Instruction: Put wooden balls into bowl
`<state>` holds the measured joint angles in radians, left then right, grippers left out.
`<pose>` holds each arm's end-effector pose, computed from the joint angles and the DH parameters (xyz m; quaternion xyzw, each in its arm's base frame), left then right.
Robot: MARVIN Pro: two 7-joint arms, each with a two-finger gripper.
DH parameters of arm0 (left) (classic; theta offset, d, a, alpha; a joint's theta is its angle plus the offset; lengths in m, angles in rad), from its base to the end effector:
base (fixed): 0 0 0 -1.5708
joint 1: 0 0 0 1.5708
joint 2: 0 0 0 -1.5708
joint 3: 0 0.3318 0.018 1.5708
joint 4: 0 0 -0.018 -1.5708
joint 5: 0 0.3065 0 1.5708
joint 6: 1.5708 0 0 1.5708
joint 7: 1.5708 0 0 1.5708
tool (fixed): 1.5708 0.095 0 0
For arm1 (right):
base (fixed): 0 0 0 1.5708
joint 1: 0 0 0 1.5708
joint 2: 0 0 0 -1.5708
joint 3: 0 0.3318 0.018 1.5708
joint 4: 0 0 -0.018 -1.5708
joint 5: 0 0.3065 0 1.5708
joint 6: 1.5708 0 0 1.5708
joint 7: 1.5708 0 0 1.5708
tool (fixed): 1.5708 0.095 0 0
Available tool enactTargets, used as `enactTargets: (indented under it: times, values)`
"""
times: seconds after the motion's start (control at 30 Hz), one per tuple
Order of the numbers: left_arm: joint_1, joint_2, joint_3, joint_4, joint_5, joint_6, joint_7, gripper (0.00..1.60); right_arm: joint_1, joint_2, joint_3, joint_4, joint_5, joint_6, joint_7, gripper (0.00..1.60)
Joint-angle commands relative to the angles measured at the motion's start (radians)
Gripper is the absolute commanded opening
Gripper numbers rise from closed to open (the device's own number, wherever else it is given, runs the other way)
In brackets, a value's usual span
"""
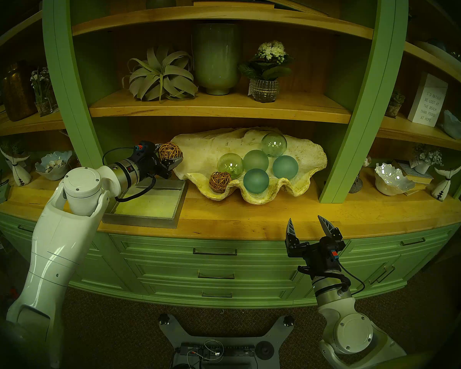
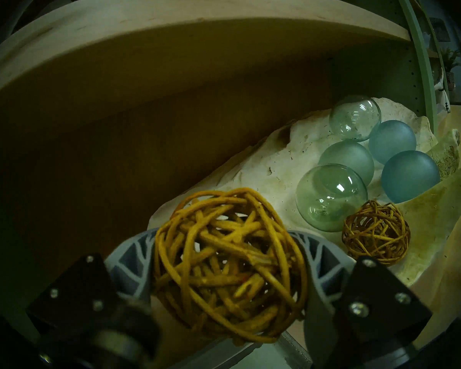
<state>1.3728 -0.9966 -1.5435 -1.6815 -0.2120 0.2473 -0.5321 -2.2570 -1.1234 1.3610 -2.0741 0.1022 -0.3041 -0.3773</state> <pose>0.4540 0.1195 -0.2145 0.6910 -0.3065 0.6528 0.0500 0.1871 -0.0261 -0.3366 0.6820 0.0450 0.7299 0.0102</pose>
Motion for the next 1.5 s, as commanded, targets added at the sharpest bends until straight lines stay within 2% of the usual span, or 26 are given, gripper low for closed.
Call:
enactTargets:
  times: [0.0,0.07,0.13,0.17,0.23,0.27,0.3,0.33,0.57,0.6,0.83,1.03,1.47]
  values:
    - [-0.119,-0.036,0.018,0.025,0.013,0.009,0.020,0.00,0.013,-0.002,0.000,-0.029,-0.001,-0.008,0.001,1.60]
    - [-0.109,-0.041,0.014,0.020,0.011,0.011,0.023,0.00,0.013,-0.002,0.000,-0.028,-0.001,-0.008,0.001,1.60]
    - [-0.141,-0.052,0.024,0.043,0.009,0.025,0.016,0.00,0.013,-0.002,0.000,-0.028,-0.001,-0.008,0.001,1.60]
    - [-0.121,-0.054,0.015,0.031,0.009,0.023,0.020,0.00,0.013,-0.002,0.000,-0.027,-0.001,-0.008,0.001,1.60]
    - [-0.160,-0.065,0.030,0.057,0.014,0.040,0.013,0.00,0.013,-0.002,0.000,-0.027,-0.001,-0.008,0.001,1.60]
    - [-0.145,-0.068,0.024,0.049,0.015,0.039,0.016,0.00,0.013,-0.002,0.000,-0.027,-0.001,-0.008,0.001,1.60]
    - [-0.177,-0.073,0.036,0.069,0.014,0.051,0.010,0.00,0.013,-0.002,0.000,-0.026,-0.001,-0.008,0.001,1.60]
    - [-0.165,-0.077,0.030,0.061,0.015,0.052,0.013,0.00,0.013,-0.002,0.000,-0.026,-0.001,-0.008,0.001,1.60]
    - [-0.225,-0.101,0.046,0.097,0.017,0.098,0.009,0.00,0.014,-0.002,-0.001,-0.025,-0.001,-0.008,0.000,1.60]
    - [-0.211,-0.105,0.040,0.086,0.017,0.099,0.010,0.00,0.014,-0.002,-0.001,-0.025,-0.001,-0.008,0.000,1.60]
    - [-0.257,-0.114,0.060,0.109,0.027,0.135,-0.009,0.00,0.014,-0.001,-0.001,-0.025,-0.002,-0.009,0.000,1.60]
    - [-0.308,-0.114,0.076,0.141,0.040,0.173,-0.039,0.00,0.014,-0.001,-0.001,-0.025,-0.002,-0.009,0.000,1.60]
    - [-0.372,-0.124,0.097,0.188,0.089,0.233,-0.118,0.00,0.014,-0.001,-0.001,-0.027,-0.001,-0.009,-0.001,1.60]
